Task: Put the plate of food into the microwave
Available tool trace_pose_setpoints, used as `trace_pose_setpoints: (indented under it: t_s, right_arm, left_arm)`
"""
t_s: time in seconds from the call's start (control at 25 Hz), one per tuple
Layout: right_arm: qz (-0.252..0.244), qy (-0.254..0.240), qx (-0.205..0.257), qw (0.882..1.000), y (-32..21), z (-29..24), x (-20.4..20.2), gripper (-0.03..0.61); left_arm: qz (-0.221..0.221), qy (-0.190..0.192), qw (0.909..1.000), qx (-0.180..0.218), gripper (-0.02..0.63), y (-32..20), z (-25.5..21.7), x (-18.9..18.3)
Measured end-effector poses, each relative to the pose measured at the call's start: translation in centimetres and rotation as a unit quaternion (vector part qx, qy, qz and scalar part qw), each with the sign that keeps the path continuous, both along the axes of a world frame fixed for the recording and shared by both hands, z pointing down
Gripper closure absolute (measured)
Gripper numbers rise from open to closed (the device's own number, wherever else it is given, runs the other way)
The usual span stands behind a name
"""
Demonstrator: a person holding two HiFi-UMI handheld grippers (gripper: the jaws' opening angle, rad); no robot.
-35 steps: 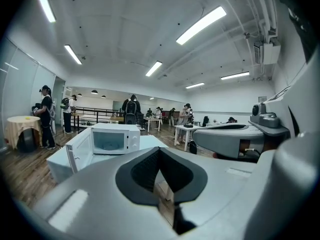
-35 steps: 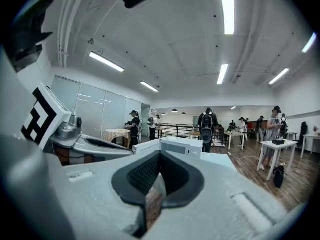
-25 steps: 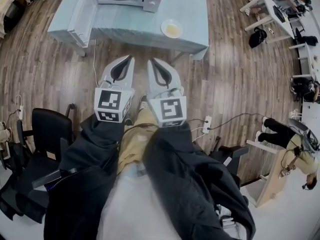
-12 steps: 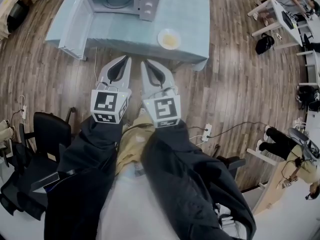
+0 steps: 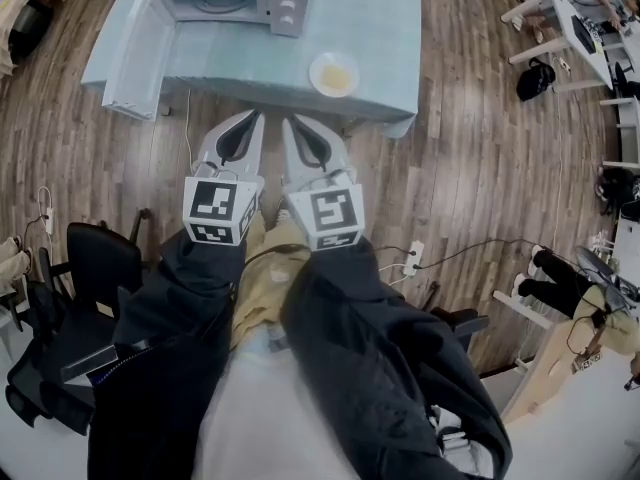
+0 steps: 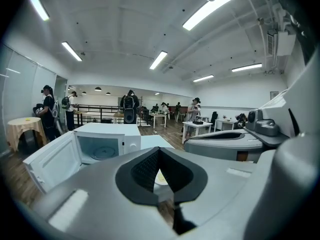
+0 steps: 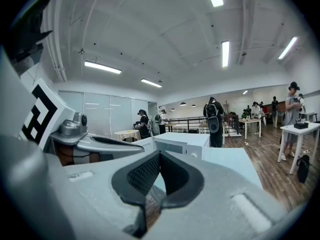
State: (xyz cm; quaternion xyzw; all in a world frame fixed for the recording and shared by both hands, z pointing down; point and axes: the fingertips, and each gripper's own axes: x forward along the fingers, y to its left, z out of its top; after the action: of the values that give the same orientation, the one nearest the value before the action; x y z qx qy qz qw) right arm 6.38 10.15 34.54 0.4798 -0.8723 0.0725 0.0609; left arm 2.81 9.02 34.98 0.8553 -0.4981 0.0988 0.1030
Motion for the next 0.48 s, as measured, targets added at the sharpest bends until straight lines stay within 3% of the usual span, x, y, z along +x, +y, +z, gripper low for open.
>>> trace_pose_setpoints:
  t_s: [0.2,0.48]
  right_arm:
    - [0.003,0.010,-0.017,1.000,-1.6,1.5,-0.7,0.577]
    - [0.048,0.030,-0.016,0.998,-6.7,1.3,0.7,0.577]
  left_arm:
    - [0.008,0.010,0.9997,-0.019,0.617,-2.4,1.6,-0.4]
    - [0.066,0.026,0.9974,-0.010,0.617,-7.7,1.3,1.7]
